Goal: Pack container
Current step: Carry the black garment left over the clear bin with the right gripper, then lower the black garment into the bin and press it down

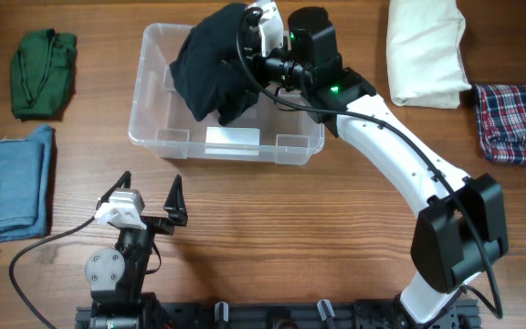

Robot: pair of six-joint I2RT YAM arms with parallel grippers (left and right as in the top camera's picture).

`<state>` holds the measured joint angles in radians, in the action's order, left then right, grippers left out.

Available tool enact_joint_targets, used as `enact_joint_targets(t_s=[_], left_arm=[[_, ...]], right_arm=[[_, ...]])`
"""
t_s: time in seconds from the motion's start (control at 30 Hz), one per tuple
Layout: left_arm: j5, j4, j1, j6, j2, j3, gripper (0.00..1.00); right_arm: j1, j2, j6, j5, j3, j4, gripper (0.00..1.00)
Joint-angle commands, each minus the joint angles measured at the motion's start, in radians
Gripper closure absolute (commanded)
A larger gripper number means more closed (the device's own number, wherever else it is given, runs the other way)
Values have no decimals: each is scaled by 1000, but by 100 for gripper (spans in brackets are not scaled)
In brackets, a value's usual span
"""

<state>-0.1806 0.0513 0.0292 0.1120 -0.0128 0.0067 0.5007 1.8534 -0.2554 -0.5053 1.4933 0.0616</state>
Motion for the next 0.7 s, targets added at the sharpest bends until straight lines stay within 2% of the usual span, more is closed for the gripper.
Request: enact_joint_targets(t_s=[0.0, 0.13, 0.4, 0.67], left_arm=[[2, 9, 6, 8, 7, -1, 0], [2, 9, 6, 8, 7, -1, 0], [2, 9, 6, 8, 7, -1, 0], [2, 9, 6, 8, 7, -1, 0]], right_arm=[[3, 23, 50, 52, 32, 34, 96], [2, 24, 66, 68, 32, 56, 96], [24, 24, 19, 47, 32, -55, 96], [24, 66, 16, 10, 32, -63, 96]])
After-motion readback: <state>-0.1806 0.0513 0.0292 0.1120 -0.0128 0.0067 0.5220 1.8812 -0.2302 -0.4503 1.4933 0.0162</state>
